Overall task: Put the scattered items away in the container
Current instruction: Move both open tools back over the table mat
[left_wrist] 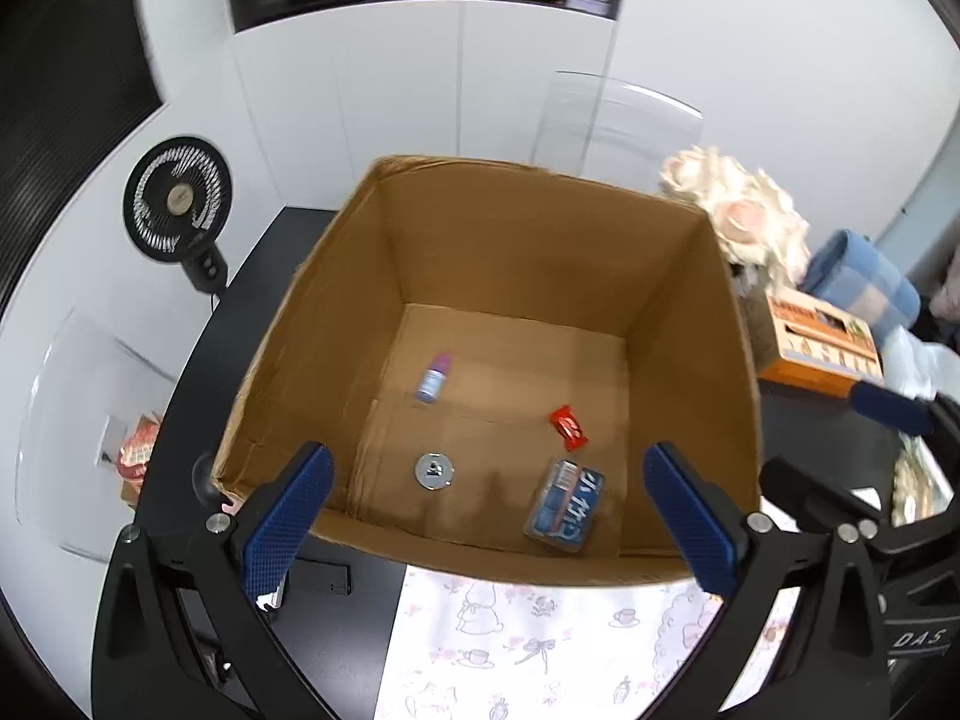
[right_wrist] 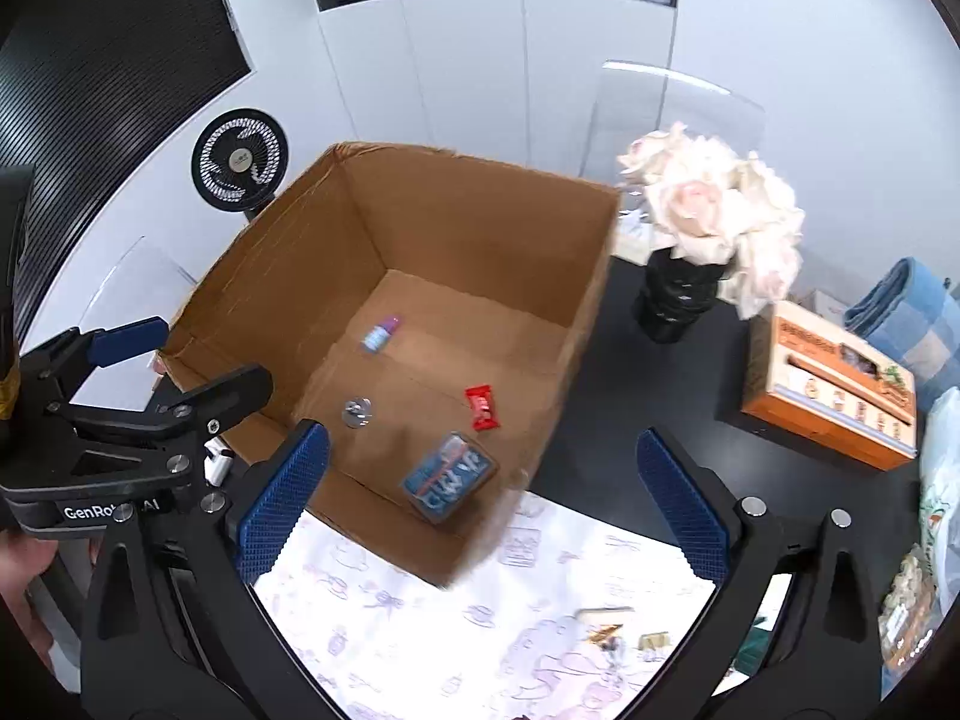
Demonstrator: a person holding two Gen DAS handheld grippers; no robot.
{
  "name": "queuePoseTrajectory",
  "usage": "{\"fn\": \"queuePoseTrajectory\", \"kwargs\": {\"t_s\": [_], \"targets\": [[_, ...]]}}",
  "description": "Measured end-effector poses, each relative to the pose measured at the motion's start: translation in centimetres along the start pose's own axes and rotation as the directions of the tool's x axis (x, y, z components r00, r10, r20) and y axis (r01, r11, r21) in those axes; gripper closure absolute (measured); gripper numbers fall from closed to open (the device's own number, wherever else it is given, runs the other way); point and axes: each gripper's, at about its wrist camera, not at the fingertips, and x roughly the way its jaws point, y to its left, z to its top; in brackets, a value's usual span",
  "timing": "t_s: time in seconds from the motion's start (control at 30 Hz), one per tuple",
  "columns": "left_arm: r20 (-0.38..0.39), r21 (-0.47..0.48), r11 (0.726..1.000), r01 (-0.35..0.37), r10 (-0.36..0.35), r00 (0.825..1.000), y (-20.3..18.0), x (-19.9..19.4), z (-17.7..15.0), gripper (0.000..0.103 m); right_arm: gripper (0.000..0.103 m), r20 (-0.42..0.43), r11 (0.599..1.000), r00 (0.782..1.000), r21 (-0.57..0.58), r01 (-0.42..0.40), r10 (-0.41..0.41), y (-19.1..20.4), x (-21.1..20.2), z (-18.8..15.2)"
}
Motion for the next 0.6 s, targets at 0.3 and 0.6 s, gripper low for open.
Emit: {"fn": "queuePoseTrajectory", "kwargs": {"t_s": [0.3,0.6], "targets": [[0.072,0.105,0.994,0.035,-0.043,0.997,-5.5,-2.3,-2.0,0.0,0.0,0.041,0.998,0.997,0.036,0.059,-0.061,-4.8,-5.1,-4.2],[0.125,0.176,0.975,0.136,-0.16,0.979,-12.4,-4.5,-6.0,0.0,0.0,0.066,0.986,0.99,0.124,0.113,-0.122,-10.0,-10.2,-11.0]]}}
